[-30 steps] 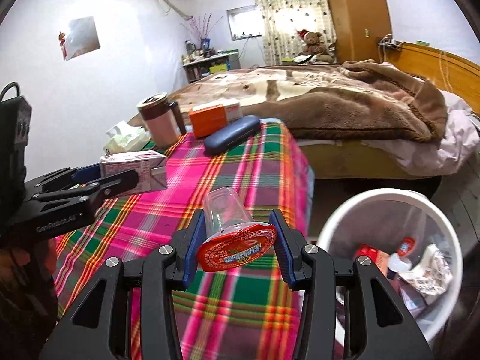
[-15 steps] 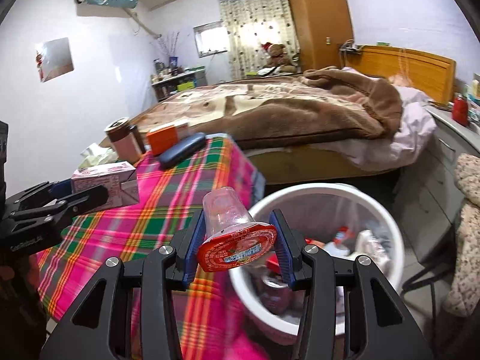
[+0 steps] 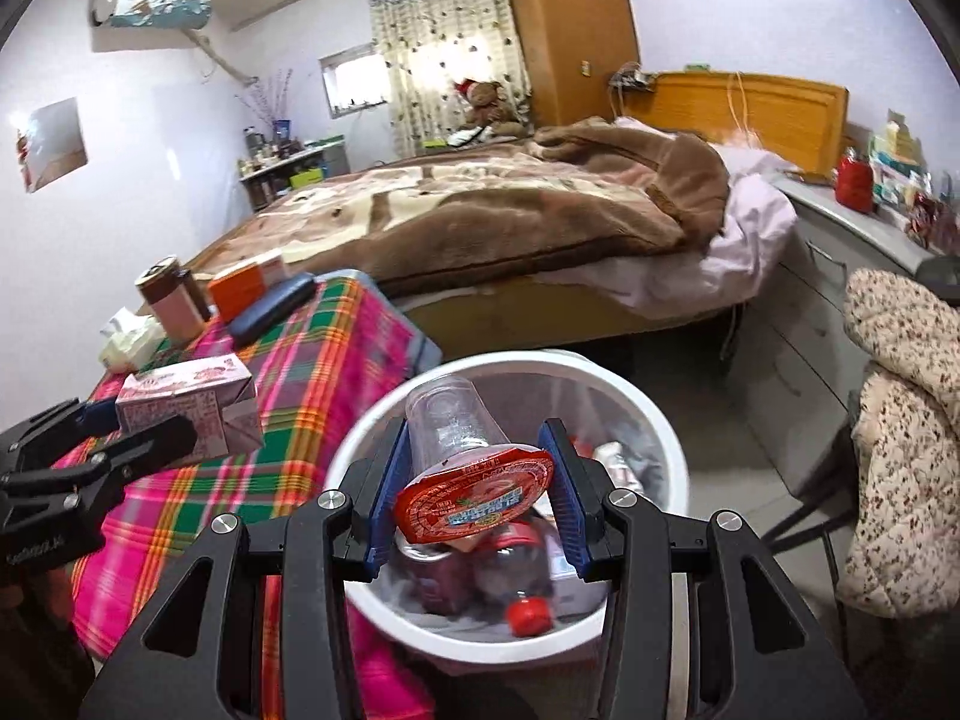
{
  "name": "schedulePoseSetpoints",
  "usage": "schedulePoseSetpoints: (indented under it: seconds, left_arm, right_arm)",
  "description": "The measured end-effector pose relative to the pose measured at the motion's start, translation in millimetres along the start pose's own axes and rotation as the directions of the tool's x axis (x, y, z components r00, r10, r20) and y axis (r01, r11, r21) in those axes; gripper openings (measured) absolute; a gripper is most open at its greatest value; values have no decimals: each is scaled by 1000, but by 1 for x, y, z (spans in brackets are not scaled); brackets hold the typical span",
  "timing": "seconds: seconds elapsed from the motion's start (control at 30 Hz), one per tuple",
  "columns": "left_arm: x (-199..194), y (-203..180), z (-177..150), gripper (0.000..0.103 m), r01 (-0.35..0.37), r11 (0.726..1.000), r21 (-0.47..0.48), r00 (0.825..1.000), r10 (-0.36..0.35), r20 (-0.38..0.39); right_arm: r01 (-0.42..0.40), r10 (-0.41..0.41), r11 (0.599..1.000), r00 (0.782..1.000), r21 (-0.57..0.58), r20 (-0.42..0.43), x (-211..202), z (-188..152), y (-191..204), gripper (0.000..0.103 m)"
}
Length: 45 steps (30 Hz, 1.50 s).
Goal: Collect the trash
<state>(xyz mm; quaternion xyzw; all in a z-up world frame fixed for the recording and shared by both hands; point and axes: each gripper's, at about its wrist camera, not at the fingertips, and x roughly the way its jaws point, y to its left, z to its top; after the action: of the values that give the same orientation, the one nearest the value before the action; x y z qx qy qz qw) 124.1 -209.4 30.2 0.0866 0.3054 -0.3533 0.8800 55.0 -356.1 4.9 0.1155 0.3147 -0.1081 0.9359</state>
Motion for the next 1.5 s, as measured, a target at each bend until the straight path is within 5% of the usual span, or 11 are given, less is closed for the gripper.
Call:
schedulePoseSetpoints:
  seconds: [0.43,0.73,0.8,0.87,1.5]
  left_arm:
    - [47,-40,-2,60,11,999,50,999,-9,-41]
    - [77,-33,-2,61,21,1000,-22,996,-23,-91]
    - [80,-29,-2,69,36,998,-45,994,-40,-101]
    - [79,-27,-3,70,24,999,-43,995,-28,-93]
    - [28,-16,-10,75,-30,996,-82,999,28,-29]
  right_arm:
    - [57,-55,998,996,38,-65,24,-3,-31,45]
    - [54,-50,998,993,34,-111,42,-1,-36,46]
    - [57,-51,997,991,43,-125,44,-2,-37,50]
    - [57,-51,997,991,51,-123,44,-3,-38,68]
    - [31,-29,998,999,48,-43,3,-11,-15,68]
